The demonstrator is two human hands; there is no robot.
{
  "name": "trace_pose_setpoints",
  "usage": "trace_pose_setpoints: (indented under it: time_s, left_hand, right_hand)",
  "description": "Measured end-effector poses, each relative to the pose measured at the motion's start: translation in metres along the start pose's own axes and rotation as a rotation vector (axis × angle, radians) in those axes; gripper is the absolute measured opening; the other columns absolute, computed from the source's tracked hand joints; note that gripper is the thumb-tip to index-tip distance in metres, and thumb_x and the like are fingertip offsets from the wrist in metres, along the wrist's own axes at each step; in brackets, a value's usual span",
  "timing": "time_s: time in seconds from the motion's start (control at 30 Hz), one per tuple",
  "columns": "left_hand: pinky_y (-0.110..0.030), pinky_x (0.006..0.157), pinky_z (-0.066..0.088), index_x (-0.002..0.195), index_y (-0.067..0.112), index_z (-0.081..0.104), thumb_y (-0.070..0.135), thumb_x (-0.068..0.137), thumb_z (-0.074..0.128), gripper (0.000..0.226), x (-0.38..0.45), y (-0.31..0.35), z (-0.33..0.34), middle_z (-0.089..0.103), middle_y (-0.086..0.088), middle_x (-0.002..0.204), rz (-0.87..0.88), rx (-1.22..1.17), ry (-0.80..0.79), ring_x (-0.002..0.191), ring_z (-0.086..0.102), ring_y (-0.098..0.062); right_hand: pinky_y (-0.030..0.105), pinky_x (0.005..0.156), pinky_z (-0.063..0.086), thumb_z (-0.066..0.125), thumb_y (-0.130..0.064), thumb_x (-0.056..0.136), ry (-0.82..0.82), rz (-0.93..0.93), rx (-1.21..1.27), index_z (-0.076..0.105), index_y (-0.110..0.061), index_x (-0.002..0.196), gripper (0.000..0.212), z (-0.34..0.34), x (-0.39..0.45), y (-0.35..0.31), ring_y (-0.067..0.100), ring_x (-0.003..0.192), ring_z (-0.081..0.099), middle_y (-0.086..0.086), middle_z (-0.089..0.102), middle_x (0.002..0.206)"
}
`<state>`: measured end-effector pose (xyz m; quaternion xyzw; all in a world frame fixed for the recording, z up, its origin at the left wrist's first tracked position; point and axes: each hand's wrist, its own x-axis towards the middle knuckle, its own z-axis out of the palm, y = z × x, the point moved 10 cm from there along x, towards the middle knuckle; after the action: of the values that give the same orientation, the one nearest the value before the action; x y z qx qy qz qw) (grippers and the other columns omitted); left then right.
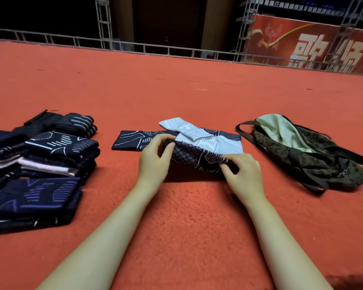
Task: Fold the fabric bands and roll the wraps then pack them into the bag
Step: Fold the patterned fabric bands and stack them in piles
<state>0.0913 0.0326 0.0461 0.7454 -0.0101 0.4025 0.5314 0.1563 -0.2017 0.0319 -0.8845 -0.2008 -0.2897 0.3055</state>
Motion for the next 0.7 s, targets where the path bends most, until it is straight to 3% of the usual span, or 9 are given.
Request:
trace_pose_setpoints:
  time_s: [0.13,0.23,0.33,0.4,0.47,0.57,0.7]
  left_hand:
    - [-0.009,0.080,0.040,0.095,0.017,0.064,0.004,0.088,0.057,0.016,0.005,0.003,-0.012,0.063,0.018,0.090,0.005,0.003,0.060,0.086,0.056,0.008]
    - [-0.008,0.081,0.039,0.096,0.017,0.063,0.004,0.089,0.056,0.016,0.009,0.003,-0.025,0.062,0.019,0.091,-0.015,-0.018,0.137,0.086,0.055,0.010]
    - [-0.010,0.081,0.042,0.097,0.018,0.063,0.006,0.090,0.056,0.016,0.013,-0.006,-0.032,0.064,0.013,0.094,-0.087,-0.091,0.176,0.088,0.057,0.003]
    - [-0.013,0.082,0.044,0.098,0.019,0.064,0.008,0.091,0.056,0.016,0.012,-0.021,-0.030,0.065,0.006,0.096,-0.187,-0.148,0.173,0.089,0.059,-0.002]
    - [-0.019,0.084,0.046,0.100,0.019,0.064,0.009,0.091,0.055,0.016,0.009,-0.042,-0.030,0.066,0.000,0.100,-0.313,-0.173,0.192,0.091,0.059,-0.007]
    - [-0.027,0.086,0.045,0.108,0.015,0.061,0.010,0.093,0.051,0.019,0.000,-0.078,-0.031,0.065,-0.004,0.106,-0.535,-0.203,0.232,0.095,0.057,-0.014]
    - [-0.024,0.086,0.036,0.127,0.012,0.051,0.016,0.092,0.051,0.036,-0.005,-0.095,-0.022,0.055,-0.003,0.118,-0.673,-0.032,0.087,0.101,0.049,-0.014]
  right_hand:
    - [0.038,0.086,0.046,0.067,-0.015,0.080,0.120,0.080,0.081,0.070,-0.022,0.091,0.013,-0.020,-0.002,0.009,0.016,0.091,0.064,-0.007,0.071,0.092]
    - [0.013,0.075,0.046,0.066,-0.006,0.082,0.228,0.225,0.409,0.070,-0.018,0.089,0.015,-0.029,-0.004,0.024,0.004,0.086,0.063,-0.002,0.068,0.092]
    - [0.013,0.073,0.046,0.066,-0.007,0.083,0.269,0.275,0.583,0.069,-0.025,0.086,0.018,-0.032,-0.006,0.025,0.006,0.087,0.061,-0.004,0.068,0.093]
    - [0.007,0.070,0.042,0.065,-0.004,0.084,0.289,0.287,0.641,0.067,-0.021,0.094,0.020,-0.034,-0.006,0.024,-0.002,0.080,0.057,-0.002,0.067,0.093]
    - [0.011,0.070,0.044,0.064,-0.004,0.085,0.224,0.372,0.767,0.062,-0.018,0.110,0.029,-0.020,-0.006,0.030,-0.004,0.075,0.057,-0.002,0.064,0.091]
    - [0.026,0.075,0.046,0.067,-0.006,0.084,-0.044,0.531,0.839,0.052,-0.015,0.126,0.045,0.021,-0.011,0.039,0.012,0.083,0.062,0.004,0.065,0.094]
    - [0.018,0.095,0.035,0.070,-0.010,0.081,-0.246,0.358,0.429,0.047,-0.013,0.135,0.059,0.039,-0.012,0.027,0.009,0.114,0.051,-0.007,0.054,0.120]
